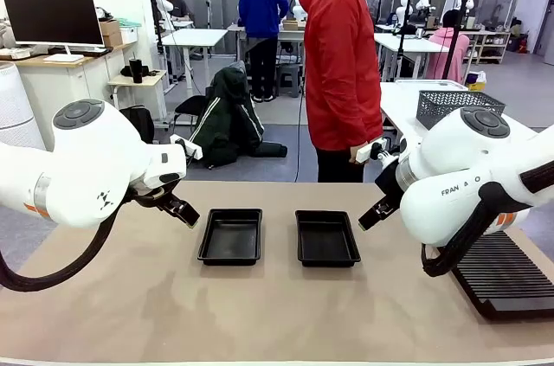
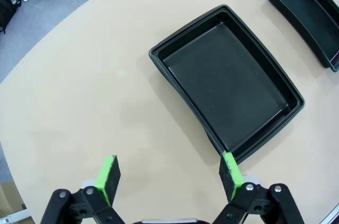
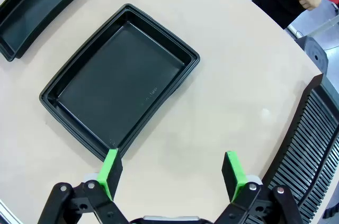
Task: Inspect and transfer BCBs to ESD trays.
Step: Pick up the Blank PCB from the PCB Rack and place it in the left ESD tray.
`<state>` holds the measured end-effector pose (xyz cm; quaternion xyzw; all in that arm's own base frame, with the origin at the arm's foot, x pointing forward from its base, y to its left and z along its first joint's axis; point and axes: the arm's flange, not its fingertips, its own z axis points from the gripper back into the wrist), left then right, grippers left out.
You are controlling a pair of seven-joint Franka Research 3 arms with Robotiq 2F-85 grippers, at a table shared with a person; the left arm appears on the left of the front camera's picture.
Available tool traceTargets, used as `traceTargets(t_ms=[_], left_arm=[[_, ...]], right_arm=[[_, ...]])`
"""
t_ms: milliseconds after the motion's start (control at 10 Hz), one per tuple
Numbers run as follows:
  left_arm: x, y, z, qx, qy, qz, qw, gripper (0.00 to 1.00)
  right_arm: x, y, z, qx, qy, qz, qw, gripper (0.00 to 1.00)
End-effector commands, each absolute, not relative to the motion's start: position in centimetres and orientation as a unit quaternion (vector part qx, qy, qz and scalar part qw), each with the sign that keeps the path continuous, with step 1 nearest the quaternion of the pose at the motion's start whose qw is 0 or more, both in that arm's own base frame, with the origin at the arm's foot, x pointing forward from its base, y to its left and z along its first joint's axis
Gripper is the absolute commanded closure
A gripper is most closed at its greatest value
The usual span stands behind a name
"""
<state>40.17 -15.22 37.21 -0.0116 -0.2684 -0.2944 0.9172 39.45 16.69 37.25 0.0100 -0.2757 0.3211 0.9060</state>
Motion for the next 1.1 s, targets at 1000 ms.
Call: traceTargets(t_ms=[1000], left_arm=[[36.7,-11.5,47.0,-0.125,-0.167,-0.255,0.944,0.0]], right_arm=[[36.4,12.8,48.5,0.106,-0.233,0.261,0.931,0.0]])
